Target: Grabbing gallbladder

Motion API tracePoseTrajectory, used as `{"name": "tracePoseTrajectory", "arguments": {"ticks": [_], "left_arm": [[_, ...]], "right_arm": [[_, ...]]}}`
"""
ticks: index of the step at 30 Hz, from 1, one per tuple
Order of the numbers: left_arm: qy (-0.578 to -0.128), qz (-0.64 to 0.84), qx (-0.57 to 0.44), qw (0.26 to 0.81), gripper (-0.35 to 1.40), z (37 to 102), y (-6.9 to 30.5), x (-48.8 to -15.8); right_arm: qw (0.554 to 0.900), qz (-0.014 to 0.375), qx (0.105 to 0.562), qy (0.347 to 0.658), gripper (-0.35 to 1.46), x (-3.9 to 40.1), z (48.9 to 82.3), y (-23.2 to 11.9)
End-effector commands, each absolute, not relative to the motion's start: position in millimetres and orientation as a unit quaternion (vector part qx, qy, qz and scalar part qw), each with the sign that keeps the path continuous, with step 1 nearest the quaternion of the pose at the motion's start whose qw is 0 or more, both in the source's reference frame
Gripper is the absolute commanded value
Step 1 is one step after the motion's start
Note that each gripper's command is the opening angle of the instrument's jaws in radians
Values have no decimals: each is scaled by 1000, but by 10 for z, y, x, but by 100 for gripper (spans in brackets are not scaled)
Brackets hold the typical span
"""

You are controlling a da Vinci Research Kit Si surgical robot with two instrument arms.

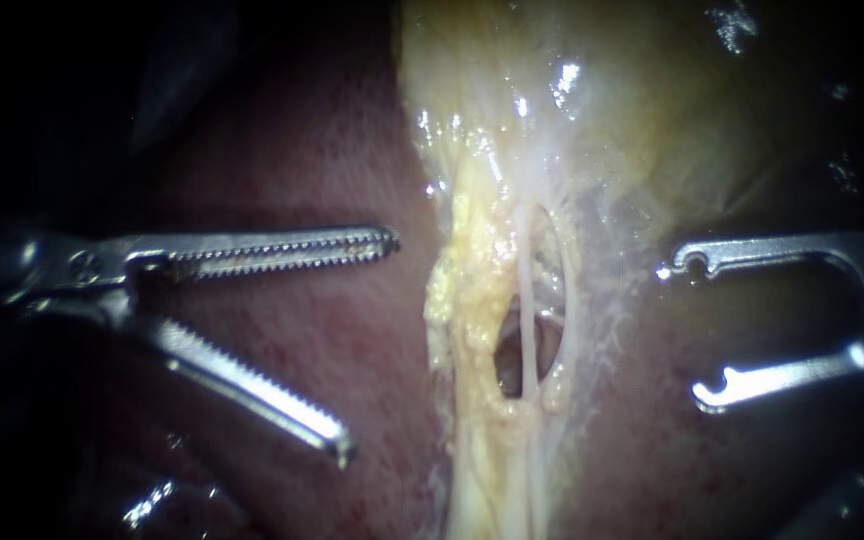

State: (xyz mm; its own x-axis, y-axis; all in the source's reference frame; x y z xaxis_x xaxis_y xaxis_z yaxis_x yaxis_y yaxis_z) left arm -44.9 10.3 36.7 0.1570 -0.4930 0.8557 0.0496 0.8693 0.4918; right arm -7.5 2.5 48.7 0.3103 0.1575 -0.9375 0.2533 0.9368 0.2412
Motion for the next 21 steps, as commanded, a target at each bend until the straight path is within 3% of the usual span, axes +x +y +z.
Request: {"name": "tracePoseTrajectory", "arguments": {"ticks": [1,21], "left_arm": [[-617,-190,179,742,89,370,104,-451],[-539,-257,218,772,84,450,98,-481]], "right_arm": [[790,-30,175,587,53,-75,487,25],[790,-31,175,587,53,-76,487,25]]}}
